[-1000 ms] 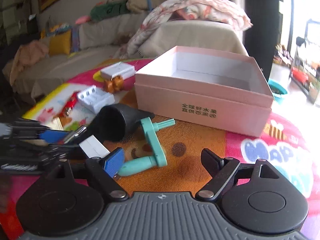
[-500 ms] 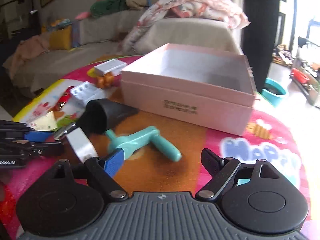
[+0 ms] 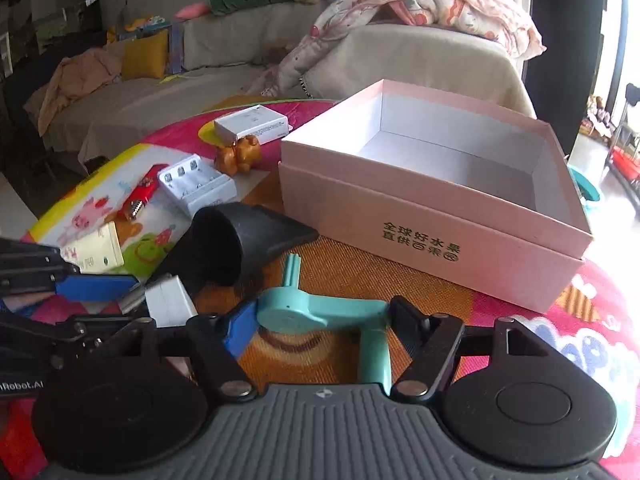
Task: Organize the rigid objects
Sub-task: 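Drop the lipstick into the pink box with the left tool while the right tool drops the teal toy in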
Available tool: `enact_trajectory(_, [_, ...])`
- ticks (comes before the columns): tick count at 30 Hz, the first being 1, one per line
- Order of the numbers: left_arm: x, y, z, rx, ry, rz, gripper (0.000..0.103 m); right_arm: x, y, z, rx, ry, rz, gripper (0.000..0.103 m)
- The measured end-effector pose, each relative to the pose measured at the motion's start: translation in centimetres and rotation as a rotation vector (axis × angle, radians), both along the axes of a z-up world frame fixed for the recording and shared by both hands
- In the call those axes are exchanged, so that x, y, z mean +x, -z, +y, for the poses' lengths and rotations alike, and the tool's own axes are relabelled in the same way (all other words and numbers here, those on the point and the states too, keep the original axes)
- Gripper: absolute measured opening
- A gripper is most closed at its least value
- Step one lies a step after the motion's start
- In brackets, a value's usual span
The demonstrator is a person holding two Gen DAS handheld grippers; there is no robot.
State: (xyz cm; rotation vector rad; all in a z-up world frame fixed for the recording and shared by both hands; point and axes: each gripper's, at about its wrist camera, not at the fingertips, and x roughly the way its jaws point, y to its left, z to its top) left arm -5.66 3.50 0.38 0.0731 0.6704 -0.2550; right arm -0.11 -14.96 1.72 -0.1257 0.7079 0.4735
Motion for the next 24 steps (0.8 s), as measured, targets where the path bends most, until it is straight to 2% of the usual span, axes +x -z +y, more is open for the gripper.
enact_trajectory(2, [-0.4, 0.0, -0.1, 0.003, 0.01, -0.004, 0.024, -1.1, -0.1, -0.9, 0.0, 0.006, 0.0, 0.071])
enact_trajectory(8, [-1.0, -0.7, -0.6, -0.03, 0.067, -0.024, 0.024, -4.2, -0.9, -4.2, -0.006, 0.061, -0.038, 0.071])
enact_trajectory(14, [-0.2, -5.6, -0.9, -0.047, 0.128, -0.135, 0.024, -5.6, -3.3, -6.9, 0.005, 0.127, -0.142, 0.071])
enact_trajectory(18, [3.4, -10.5, -1.8, -0.073, 0.172, -0.241, 0.024, -4.5, -6.1, -7.5, 0.019, 0.17, -0.245, 0.071])
enact_trajectory(21, [7.7, -14.1, -3.4, -0.099, 0.199, -0.33, 0.024, -2.5, -8.9, -7.1, 0.037, 0.189, -0.336, 0.071])
enact_trajectory(22, [9.2, -15.0, -3.8, -0.12, 0.207, -0.345, 0.024, -1.6, -9.8, -6.8, 0.037, 0.19, -0.369, 0.071])
enact_trajectory(24, [12.9, -16.2, -4.6, -0.191, 0.216, -0.314, 0.027, 0.4, -11.4, -6.1, 0.034, 0.185, -0.438, 0.071])
